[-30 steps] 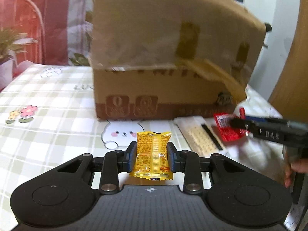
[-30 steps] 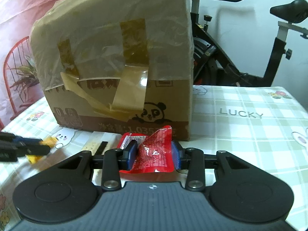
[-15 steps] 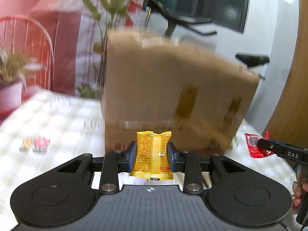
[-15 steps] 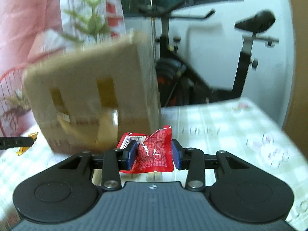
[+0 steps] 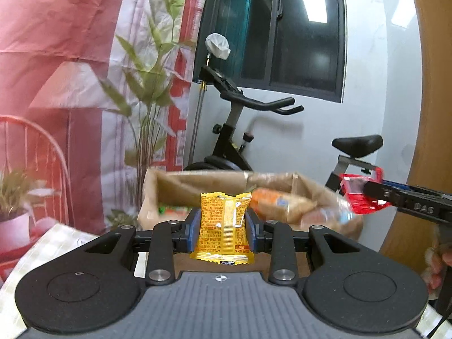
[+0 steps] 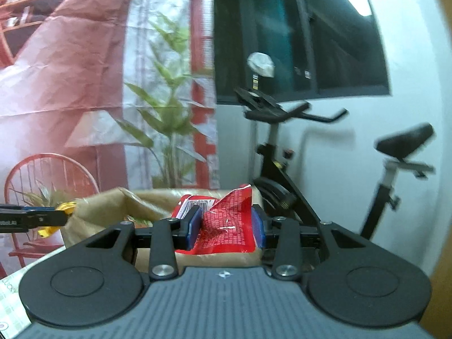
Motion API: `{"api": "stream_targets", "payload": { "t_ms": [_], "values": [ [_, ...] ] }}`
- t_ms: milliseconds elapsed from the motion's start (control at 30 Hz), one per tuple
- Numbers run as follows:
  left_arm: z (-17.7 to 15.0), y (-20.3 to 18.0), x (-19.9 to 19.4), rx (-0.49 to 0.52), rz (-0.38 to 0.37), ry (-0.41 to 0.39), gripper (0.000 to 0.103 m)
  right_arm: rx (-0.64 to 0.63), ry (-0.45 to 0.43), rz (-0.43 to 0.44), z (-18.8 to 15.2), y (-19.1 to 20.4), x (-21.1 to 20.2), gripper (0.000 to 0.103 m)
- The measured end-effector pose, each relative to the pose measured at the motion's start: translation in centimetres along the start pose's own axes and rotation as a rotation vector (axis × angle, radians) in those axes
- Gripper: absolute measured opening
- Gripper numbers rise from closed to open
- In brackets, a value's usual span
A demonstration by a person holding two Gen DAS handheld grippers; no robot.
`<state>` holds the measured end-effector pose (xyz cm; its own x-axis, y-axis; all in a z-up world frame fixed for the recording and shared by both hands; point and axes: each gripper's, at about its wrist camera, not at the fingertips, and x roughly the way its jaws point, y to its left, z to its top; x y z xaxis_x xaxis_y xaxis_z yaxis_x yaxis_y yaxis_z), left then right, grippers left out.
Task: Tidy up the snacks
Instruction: 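Carry the red packet and yellow sachet over the box and release both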
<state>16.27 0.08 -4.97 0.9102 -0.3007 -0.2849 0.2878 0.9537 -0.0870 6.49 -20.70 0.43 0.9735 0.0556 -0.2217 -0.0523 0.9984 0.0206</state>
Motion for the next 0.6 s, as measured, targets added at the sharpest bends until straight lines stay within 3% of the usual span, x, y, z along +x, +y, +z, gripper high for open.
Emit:
{"api": "stream_targets", "payload": {
  "t_ms": [200, 267, 333, 367, 433, 533, 600],
  "values": [
    [2.6, 0.7, 3.1, -0.017, 0.028, 0.013, 0.035, -0.199, 0.086, 0.099, 3.0, 4.8, 7.1, 0.04],
    [2.8, 1.0, 3.9, -0.018, 0.035, 0.03, 0.035, -0.293, 0.162, 0.07, 2.9, 6.5, 10.1, 0.04],
    [2.8, 1.1, 4.6, -0.016, 0.038, 0.043, 0.035, -0.26, 0.245, 0.049, 2.8, 6.6, 12.7, 0.042],
    [2.7, 1.1, 5.0, -0.015, 0.038, 0.051, 0.035, -0.192, 0.334, 0.059, 2.7, 6.3, 14.3, 0.044],
    [2.4, 1.3, 5.5, -0.015, 0.032, 0.073, 0.036, -0.063, 0.451, 0.136, 2.3, 5.5, 16.1, 0.053],
    [2.1, 1.7, 6.3, -0.007, 0.019, 0.1, 0.038, -0.025, 0.448, 0.22, 2.2, 5.1, 16.1, 0.061],
    [1.9, 1.7, 6.7, 0.0, 0.012, 0.111, 0.038, -0.01, 0.433, 0.203, 2.5, 4.7, 16.3, 0.062]
  ]
}}
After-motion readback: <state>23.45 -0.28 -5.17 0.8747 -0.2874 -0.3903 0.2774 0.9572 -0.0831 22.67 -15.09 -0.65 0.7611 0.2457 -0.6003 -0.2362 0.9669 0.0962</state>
